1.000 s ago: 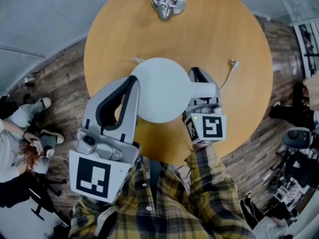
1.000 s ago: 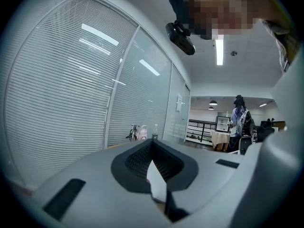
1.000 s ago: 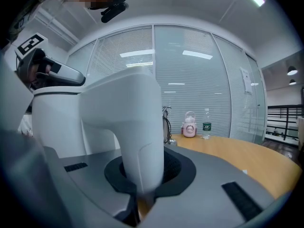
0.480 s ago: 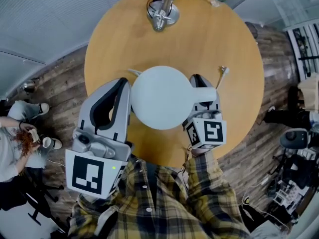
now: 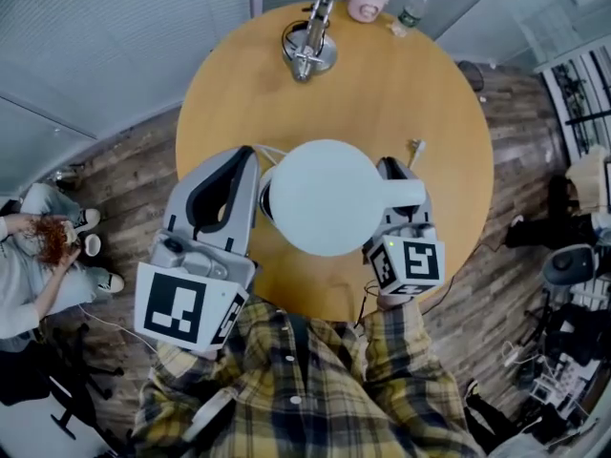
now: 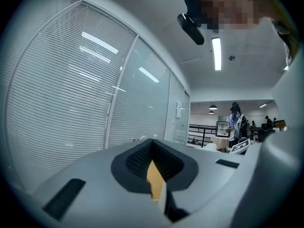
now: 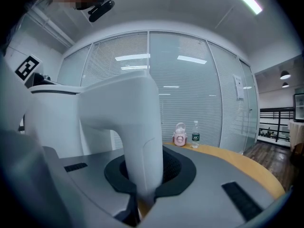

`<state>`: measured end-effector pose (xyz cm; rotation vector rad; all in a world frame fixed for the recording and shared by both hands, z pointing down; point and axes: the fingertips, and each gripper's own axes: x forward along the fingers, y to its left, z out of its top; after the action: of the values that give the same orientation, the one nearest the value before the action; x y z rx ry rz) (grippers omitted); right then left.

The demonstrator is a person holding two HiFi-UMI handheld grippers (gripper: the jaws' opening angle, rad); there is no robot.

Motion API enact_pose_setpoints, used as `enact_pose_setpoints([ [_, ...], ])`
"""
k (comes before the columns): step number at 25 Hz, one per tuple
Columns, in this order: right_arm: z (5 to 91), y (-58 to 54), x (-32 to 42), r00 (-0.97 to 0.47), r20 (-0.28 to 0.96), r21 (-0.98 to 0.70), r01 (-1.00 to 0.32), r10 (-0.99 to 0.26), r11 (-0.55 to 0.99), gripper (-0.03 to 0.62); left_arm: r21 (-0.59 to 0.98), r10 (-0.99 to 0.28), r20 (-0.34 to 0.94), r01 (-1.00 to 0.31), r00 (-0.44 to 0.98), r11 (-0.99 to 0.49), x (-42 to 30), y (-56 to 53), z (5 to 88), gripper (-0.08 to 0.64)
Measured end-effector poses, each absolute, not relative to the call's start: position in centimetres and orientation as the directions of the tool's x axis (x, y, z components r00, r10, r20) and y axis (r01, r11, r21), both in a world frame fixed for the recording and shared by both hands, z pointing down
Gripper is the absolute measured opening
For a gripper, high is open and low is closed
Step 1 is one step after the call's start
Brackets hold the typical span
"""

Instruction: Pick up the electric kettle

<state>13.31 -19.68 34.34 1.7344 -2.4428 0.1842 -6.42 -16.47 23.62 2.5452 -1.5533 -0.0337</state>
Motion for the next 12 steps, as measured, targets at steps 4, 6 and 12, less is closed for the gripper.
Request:
enact_pose_setpoints([
  [4,32.6,-18.3,13.7,-0.329,0.182,-0.035,-0.944,-0.926,0.329,0.048,0.139,-0.882,0.064,-0.879,0.467,-0.456,-6.6,-15.8,23.1,0.003],
  [6,31.6,-17.4,13.8,-0.333,0.177,-0.035,-0.943,-0.926,0.332,0.048,0.137,-0.88,0.066,-0.878,0.47,-0.459,-6.7,-15.2,22.9,0.003],
  [12,28.8,-14.7,14.2,-0.338,0.165,-0.003,-0.94,-0.927,0.342,0.048,0.126,-0.869,0.067,-0.868,0.491,-0.481,-6.2,-13.7,22.4,0.003],
])
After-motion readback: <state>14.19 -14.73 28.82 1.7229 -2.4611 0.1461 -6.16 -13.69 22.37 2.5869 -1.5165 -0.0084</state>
